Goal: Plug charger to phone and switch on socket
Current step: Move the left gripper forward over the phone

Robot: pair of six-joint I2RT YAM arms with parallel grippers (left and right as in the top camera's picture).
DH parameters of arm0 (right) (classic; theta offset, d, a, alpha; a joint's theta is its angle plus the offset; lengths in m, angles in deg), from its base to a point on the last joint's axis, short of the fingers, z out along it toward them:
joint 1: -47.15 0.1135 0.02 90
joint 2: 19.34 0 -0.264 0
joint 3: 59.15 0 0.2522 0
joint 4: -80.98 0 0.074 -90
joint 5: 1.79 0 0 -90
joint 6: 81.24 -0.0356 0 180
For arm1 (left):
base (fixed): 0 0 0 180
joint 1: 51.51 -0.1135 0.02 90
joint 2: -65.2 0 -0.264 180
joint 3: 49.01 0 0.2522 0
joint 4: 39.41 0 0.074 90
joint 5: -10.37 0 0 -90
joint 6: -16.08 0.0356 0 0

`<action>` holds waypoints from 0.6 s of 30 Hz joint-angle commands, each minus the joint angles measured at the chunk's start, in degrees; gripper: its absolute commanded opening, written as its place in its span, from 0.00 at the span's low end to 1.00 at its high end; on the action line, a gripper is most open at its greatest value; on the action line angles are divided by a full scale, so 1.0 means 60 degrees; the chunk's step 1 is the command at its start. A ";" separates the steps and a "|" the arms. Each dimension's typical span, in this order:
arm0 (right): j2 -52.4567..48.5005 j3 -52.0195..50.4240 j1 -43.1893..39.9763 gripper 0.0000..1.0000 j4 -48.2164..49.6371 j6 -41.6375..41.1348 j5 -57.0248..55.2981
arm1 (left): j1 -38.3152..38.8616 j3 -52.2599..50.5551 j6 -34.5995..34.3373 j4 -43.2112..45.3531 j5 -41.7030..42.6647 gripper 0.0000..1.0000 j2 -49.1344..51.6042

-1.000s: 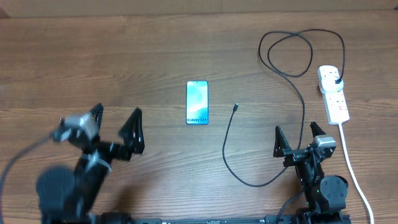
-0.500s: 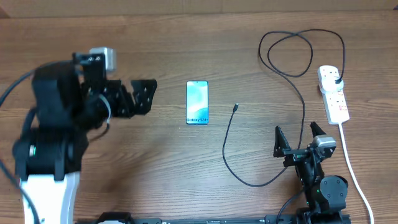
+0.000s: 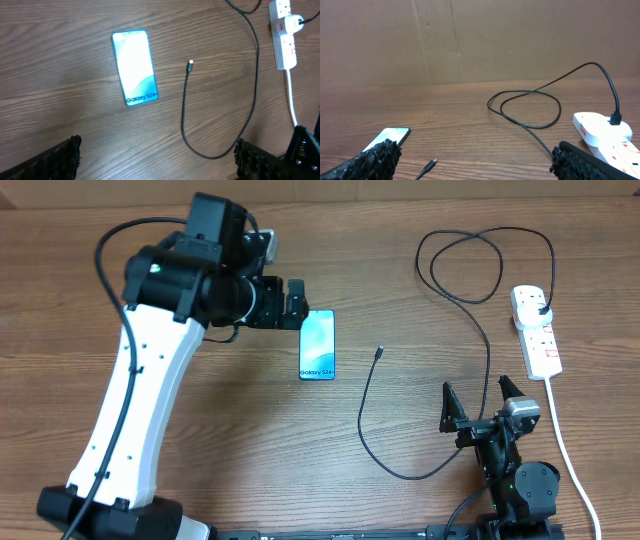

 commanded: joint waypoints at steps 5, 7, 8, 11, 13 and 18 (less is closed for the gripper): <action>0.0051 -0.0098 -0.0018 1.00 0.0062 -0.0051 0.0044 | 0.0481 0.0324 -0.2714 0.0004 -0.0925 1.00 0.0459; 0.0051 -0.0098 -0.0018 1.00 0.0062 -0.0051 0.0044 | 0.0688 0.0324 -0.2900 0.0051 -0.1362 1.00 0.0517; 0.0051 -0.0098 -0.0018 1.00 0.0062 -0.0051 0.0044 | 0.0812 0.0324 -0.2896 0.0106 -0.1501 1.00 0.0557; 0.0051 -0.0098 -0.0018 1.00 0.0062 -0.0051 0.0044 | 0.0994 0.0477 -0.2900 0.0095 -0.1632 1.00 0.0747; 0.0051 -0.0098 -0.0018 1.00 0.0062 -0.0051 0.0044 | 0.1005 0.0780 -0.2896 -0.0066 -0.1639 1.00 0.0991; 0.0051 -0.0098 -0.0018 1.00 0.0062 -0.0051 0.0044 | 0.1064 0.2306 -0.2779 -0.1330 -0.2441 1.00 0.2200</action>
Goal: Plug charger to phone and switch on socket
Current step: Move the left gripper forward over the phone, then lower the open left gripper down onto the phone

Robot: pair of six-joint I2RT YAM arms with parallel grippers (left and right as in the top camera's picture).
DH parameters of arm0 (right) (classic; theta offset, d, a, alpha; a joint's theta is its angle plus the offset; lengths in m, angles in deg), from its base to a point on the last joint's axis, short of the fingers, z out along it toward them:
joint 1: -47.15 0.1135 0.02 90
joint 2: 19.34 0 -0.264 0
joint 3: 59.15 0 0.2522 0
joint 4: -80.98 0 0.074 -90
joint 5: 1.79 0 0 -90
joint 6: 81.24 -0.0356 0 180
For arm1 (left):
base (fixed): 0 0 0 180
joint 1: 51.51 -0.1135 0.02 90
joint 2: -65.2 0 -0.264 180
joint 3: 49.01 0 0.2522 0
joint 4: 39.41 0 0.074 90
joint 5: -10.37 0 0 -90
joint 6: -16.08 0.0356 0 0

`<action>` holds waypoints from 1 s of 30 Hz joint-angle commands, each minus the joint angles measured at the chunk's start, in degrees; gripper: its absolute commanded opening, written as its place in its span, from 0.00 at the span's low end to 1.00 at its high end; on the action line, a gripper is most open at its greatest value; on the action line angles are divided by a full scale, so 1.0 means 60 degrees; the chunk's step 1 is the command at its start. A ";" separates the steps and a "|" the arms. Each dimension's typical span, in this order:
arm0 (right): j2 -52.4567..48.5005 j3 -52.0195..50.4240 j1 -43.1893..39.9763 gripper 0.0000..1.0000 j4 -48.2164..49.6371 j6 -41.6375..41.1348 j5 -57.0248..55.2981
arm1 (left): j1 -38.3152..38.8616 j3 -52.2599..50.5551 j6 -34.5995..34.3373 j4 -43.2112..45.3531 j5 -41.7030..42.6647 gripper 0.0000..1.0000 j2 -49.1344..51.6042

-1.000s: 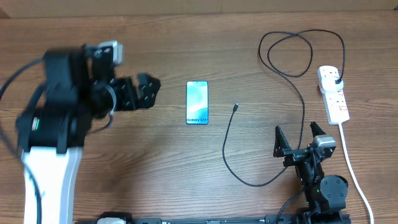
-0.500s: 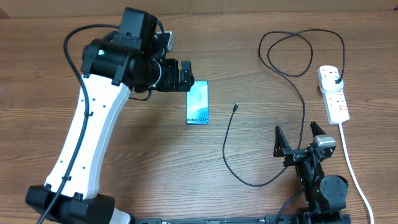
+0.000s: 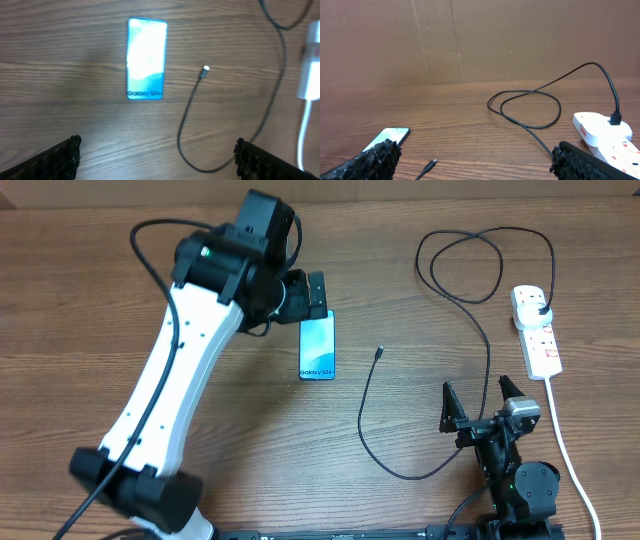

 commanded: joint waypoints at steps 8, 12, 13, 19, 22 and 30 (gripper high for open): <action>0.0051 -0.0098 -0.0018 1.00 0.0058 -0.0055 0.0044 | 0.0477 0.1217 -0.0382 -0.0681 -0.1177 1.00 0.2422; 0.0051 -0.0098 -0.0018 1.00 0.0058 -0.0055 0.0044 | 0.0525 0.1217 -0.0386 -0.0295 -0.0080 1.00 0.3027; 0.0051 -0.0098 -0.0018 1.00 0.0058 -0.0055 0.0044 | 0.0525 0.1217 -0.0382 -0.0229 0.0142 1.00 0.3126; 0.0051 -0.0098 -0.0018 1.00 0.0055 -0.0055 0.0044 | 0.0576 0.1209 -0.0379 -0.0058 0.0182 1.00 0.3632; 0.0051 -0.0098 -0.0018 1.00 0.0055 -0.0055 0.0044 | 0.0608 0.1198 -0.0382 -0.0058 0.0138 1.00 0.3898; 0.0051 -0.0098 -0.0018 1.00 0.0055 -0.0055 0.0044 | 0.0736 0.1195 -0.0379 0.0076 0.0127 1.00 0.4397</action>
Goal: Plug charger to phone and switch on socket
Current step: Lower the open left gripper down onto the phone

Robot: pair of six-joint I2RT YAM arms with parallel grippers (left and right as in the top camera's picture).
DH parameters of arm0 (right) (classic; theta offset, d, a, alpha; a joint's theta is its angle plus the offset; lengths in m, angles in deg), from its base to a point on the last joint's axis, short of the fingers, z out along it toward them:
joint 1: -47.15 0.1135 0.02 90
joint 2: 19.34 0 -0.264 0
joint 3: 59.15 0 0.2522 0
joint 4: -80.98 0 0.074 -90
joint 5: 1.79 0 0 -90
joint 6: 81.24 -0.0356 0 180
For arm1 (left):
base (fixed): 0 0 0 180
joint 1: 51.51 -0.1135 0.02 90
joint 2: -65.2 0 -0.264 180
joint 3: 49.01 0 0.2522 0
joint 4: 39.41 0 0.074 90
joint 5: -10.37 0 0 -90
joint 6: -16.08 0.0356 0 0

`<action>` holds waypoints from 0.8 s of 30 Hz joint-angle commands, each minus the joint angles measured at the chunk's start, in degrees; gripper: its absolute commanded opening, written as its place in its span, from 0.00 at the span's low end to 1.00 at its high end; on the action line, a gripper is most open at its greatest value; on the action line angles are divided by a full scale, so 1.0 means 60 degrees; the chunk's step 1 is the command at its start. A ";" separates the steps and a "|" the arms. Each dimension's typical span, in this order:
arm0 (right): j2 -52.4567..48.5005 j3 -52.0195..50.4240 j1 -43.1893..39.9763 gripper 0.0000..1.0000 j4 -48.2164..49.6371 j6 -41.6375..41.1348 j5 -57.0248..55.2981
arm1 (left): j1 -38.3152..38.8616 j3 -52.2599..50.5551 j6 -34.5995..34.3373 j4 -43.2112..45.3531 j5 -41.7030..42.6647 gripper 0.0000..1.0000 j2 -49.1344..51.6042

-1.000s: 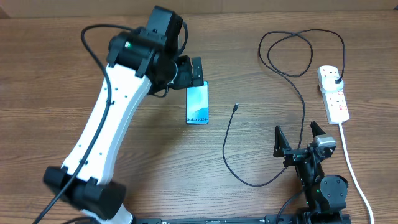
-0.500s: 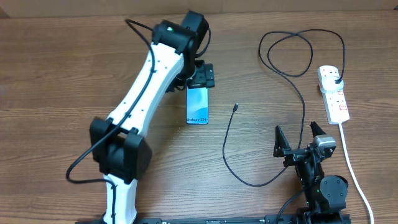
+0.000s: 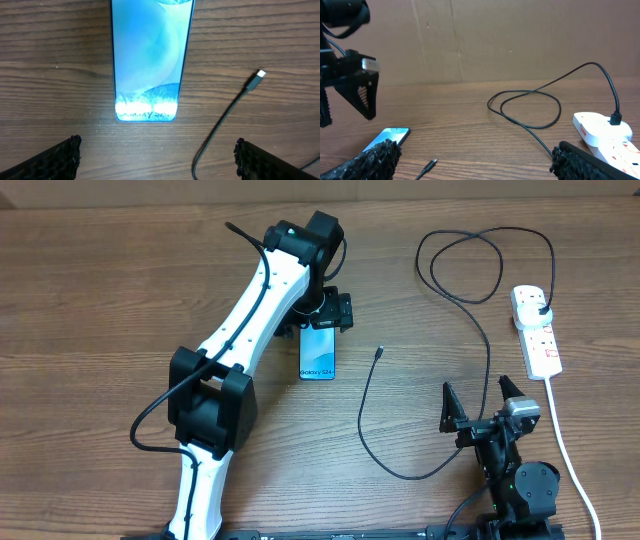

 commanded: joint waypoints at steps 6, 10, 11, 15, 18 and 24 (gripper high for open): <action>0.0051 -0.0098 -0.0018 1.00 0.0062 -0.0051 0.0044 | 0.0291 0.0160 0.0076 0.0233 -0.0954 1.00 0.0790; 0.0051 -0.0098 -0.0018 1.00 0.0062 -0.0051 0.0044 | 0.0306 0.0160 0.0346 0.0430 -0.1049 1.00 0.0969; 0.0051 -0.0098 -0.0018 1.00 0.0062 -0.0051 0.0044 | 0.0306 0.0160 0.0342 0.0463 -0.1053 1.00 0.0980; 0.0051 -0.0098 -0.0018 1.00 0.0062 -0.0051 0.0044 | 0.0302 0.0077 0.0342 0.0820 -0.1184 1.00 0.1042; 0.0051 -0.0098 -0.0018 1.00 0.0062 -0.0051 0.0044 | 0.0284 0.0055 0.0335 0.1009 -0.1570 1.00 0.1042; 0.0051 -0.0098 -0.0018 1.00 0.0062 -0.0051 0.0044 | 0.0270 0.0055 0.0335 0.1319 -0.1570 1.00 0.1038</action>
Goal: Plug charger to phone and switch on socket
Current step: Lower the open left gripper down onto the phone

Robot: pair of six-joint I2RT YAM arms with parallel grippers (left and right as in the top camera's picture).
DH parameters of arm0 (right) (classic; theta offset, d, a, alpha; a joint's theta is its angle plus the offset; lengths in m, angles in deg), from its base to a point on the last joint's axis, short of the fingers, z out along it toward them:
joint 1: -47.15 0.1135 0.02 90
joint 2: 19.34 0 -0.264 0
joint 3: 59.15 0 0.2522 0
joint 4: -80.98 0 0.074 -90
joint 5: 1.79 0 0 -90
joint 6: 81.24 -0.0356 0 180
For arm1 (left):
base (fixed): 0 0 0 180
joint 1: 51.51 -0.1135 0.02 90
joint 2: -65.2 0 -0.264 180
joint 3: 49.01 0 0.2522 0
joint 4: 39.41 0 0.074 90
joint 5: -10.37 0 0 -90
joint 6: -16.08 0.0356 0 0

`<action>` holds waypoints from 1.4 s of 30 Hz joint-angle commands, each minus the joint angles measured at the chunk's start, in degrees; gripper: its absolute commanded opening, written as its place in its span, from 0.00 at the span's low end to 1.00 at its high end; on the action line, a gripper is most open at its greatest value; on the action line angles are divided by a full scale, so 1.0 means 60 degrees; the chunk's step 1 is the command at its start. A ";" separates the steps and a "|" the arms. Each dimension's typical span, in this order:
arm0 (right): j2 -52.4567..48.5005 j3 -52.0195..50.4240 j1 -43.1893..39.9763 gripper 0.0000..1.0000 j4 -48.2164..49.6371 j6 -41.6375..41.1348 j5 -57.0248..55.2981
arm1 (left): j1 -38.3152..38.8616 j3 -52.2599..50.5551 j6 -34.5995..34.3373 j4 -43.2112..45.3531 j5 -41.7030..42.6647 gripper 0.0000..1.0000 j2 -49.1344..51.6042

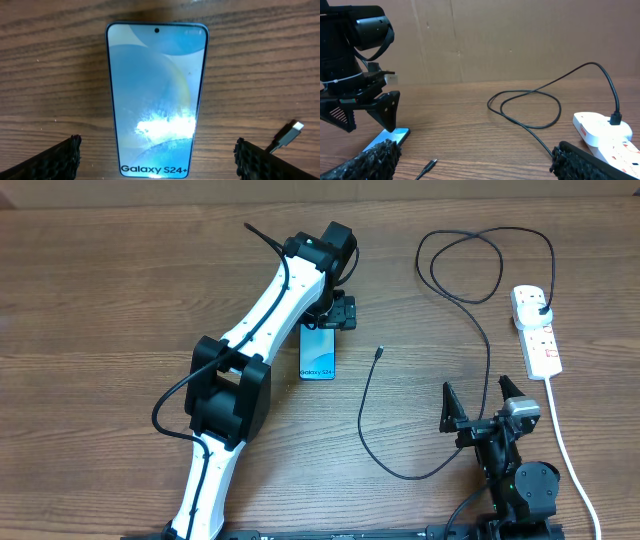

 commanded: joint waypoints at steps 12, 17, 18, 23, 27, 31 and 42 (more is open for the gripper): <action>0.0051 -0.0098 -0.0018 1.00 0.0058 -0.0051 0.0044 | 0.0004 -0.0299 0.0109 -0.0033 -0.0135 1.00 0.0109; 0.0051 -0.0098 -0.0018 1.00 0.0058 -0.0051 0.0044 | 0.0018 -0.0783 0.0109 0.0328 -0.0146 1.00 0.0109; 0.0051 -0.0098 -0.0018 1.00 0.0058 -0.0051 0.0044 | 0.0018 -0.0820 0.0109 0.0368 -0.0138 1.00 0.0109; 0.0051 -0.0098 -0.0018 1.00 0.0058 -0.0051 0.0044 | 0.0018 -0.0947 0.0229 0.0845 0.0452 1.00 0.0109; 0.0051 -0.0098 -0.0018 1.00 0.0058 -0.0051 0.0044 | 0.0018 -0.0962 0.0222 0.0903 0.0404 1.00 0.0109; 0.0051 -0.0098 -0.0018 1.00 0.0058 -0.0051 0.0044 | 0.0018 -0.0965 0.0229 0.0816 -0.0058 1.00 0.0109; 0.0051 -0.0098 -0.0018 1.00 0.0058 -0.0051 0.0044 | 0.0025 -0.1239 0.0222 0.0925 -0.0219 1.00 0.0109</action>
